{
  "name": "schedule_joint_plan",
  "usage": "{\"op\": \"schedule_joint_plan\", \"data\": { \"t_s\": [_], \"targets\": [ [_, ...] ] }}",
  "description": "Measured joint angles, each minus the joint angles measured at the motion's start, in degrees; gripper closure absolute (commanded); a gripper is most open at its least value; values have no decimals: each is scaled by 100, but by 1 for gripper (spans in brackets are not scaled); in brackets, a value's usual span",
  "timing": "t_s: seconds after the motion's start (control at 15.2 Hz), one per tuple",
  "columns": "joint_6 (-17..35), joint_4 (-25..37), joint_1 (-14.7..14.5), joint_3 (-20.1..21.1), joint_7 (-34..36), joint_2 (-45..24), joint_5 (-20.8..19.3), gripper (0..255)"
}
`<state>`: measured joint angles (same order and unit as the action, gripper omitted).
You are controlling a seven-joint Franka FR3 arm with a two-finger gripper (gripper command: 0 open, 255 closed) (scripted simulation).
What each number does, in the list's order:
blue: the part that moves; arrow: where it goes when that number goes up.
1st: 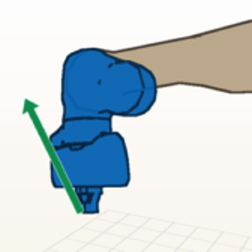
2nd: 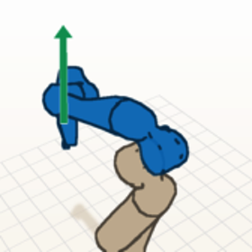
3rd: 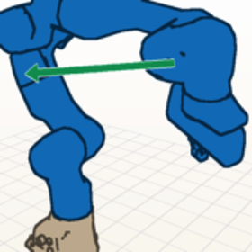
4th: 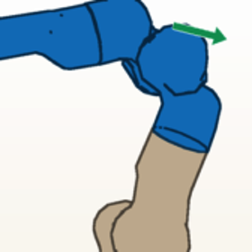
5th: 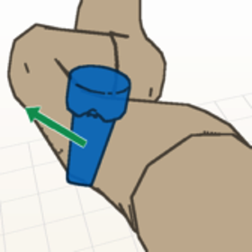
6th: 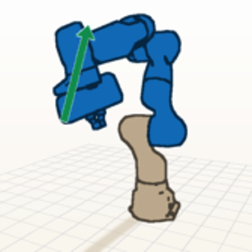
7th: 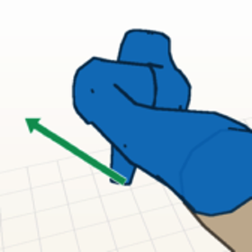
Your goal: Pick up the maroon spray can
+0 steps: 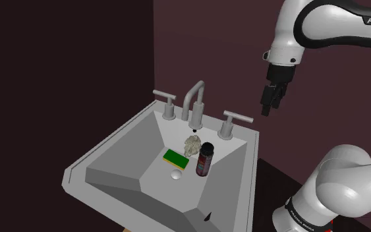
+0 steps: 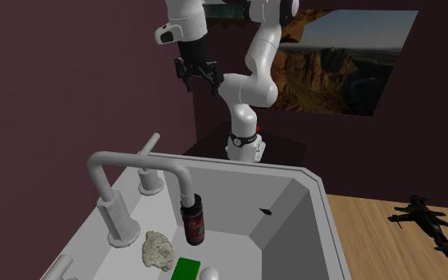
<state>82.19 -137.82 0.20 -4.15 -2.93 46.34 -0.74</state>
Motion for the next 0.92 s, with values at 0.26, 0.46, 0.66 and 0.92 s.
{"op": "schedule_joint_plan", "data": {
  "t_s": [0.26,0.46,0.66,0.92],
  "targets": [
    [494,-355,-42,16,-28,-47,22,0],
    [1188,-813,-112,56,-55,-140,68,0],
    [1967,-1210,-179,64,-119,-376,95,0],
    [2993,-1566,-294,98,-187,-838,156,0]
  ]
}}
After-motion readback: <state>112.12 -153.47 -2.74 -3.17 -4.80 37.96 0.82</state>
